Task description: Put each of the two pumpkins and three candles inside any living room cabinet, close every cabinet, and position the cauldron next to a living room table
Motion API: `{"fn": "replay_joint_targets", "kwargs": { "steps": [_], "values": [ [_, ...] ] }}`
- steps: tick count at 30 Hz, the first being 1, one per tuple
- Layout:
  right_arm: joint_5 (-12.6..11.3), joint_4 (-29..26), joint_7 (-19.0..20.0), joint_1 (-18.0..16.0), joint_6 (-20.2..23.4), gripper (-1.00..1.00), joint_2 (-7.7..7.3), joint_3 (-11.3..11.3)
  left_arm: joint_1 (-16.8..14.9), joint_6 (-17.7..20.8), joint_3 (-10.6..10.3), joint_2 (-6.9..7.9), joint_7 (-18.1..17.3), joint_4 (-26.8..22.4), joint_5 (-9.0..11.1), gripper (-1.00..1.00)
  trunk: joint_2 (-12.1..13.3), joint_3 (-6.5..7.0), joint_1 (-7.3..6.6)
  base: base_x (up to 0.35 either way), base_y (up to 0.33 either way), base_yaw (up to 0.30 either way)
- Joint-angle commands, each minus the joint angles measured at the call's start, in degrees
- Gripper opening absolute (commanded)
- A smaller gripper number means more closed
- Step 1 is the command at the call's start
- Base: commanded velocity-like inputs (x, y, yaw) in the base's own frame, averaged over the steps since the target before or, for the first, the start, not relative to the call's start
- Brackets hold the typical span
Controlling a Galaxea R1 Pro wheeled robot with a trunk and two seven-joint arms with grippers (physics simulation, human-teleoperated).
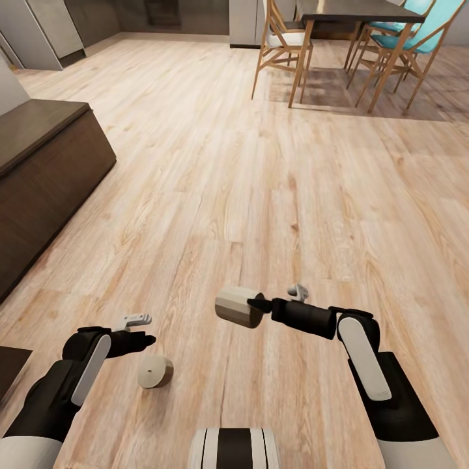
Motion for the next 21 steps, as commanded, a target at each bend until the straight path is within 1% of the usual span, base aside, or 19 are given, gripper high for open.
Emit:
{"fn": "replay_joint_targets", "kwargs": {
  "steps": [1,9,21],
  "values": [
    [0.60,-0.02,1.32,-0.03,0.14,-1.00,-0.06,-0.01,-0.02,0.20,-0.07,0.04,0.35,-0.03,0.37,1.00,-0.03,-0.26,0.01,0.000,0.000,0.000],
    [0.61,-0.02,2.80,-0.03,0.14,-1.00,-0.33,-0.13,-0.03,0.20,-0.07,0.04,0.32,0.04,0.30,1.00,-0.03,-0.26,0.01,0.000,0.000,0.000],
    [0.55,-0.02,2.92,-0.03,0.14,-1.00,-0.38,-0.09,-0.04,0.20,-0.07,0.03,0.32,0.06,0.29,1.00,-0.19,-2.92,0.32,0.000,0.000,0.000]
  ]
}}
